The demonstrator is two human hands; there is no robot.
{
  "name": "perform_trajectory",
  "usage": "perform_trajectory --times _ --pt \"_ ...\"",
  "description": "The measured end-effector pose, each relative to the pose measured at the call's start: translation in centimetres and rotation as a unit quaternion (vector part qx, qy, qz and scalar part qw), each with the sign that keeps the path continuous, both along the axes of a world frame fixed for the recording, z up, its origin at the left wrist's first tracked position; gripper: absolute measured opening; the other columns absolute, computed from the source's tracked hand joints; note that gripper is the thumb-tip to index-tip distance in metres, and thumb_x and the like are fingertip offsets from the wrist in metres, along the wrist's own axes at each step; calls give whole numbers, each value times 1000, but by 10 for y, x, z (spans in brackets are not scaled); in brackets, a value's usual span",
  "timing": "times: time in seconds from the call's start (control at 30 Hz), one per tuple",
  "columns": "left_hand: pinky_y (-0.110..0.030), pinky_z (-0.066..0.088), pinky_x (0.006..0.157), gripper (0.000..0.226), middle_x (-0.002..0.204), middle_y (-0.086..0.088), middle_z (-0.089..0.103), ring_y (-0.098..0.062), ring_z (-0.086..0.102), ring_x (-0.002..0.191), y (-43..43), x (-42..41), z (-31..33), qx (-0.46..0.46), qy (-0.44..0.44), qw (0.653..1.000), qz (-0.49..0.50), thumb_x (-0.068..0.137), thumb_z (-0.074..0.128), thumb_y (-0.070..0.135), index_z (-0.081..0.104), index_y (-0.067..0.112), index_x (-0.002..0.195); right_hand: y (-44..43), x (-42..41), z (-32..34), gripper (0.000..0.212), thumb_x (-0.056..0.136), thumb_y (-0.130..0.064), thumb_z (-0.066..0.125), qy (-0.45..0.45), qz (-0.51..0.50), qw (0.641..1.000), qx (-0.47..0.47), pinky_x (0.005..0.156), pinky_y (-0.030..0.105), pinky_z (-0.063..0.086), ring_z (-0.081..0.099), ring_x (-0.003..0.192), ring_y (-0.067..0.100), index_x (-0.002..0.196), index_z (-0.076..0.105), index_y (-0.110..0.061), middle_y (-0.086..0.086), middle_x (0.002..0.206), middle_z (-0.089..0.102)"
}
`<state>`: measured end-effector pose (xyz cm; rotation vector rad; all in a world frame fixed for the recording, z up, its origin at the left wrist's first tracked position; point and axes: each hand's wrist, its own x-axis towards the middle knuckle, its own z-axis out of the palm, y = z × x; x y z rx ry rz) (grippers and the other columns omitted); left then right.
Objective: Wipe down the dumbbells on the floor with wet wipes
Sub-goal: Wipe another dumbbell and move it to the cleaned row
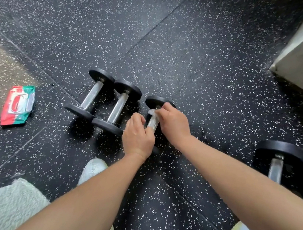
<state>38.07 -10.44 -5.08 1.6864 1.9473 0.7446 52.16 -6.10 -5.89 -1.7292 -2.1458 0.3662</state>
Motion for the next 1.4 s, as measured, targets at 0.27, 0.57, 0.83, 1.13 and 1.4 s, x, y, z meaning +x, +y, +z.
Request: perform_trajectory --times 0.27,0.57,0.83,1.13,1.4 --pt "-44 39 74 18 91 1 56 -26 51 88 0 -3 -1 6 -31 999 17 83 46 28 46 18 98 -13 7 4 7 89 -15 68 -5 146 989 -2 51 32 41 61 72 25 92 74 -18 -3 92 59" --pt "-43 42 88 20 101 2 55 -22 50 96 -14 -6 -7 -51 -129 986 93 81 40 23 52 16 96 -16 11 20 10 92 -16 68 -14 161 987 -5 50 31 41 61 64 29 84 73 -13 -1 87 60" --pt "-40 40 82 20 106 3 57 -22 53 95 -20 -2 -11 -67 -133 981 126 85 42 20 52 18 103 -18 6 20 20 98 -27 58 32 67 997 -14 57 38 50 64 72 30 92 75 -18 -3 95 61" --pt "-37 41 82 25 104 6 57 -18 53 94 -22 0 -15 -50 -135 980 135 82 40 21 51 22 104 -21 11 15 15 96 -28 64 68 61 996 -20 61 38 53 65 75 25 98 76 -19 -6 96 63" --pt "-34 36 80 31 106 4 56 -19 52 95 -23 1 -15 -39 -136 982 126 84 36 22 52 22 109 -37 12 18 29 96 -35 54 98 231 964 -87 63 27 42 64 77 20 98 79 -20 -5 92 65"
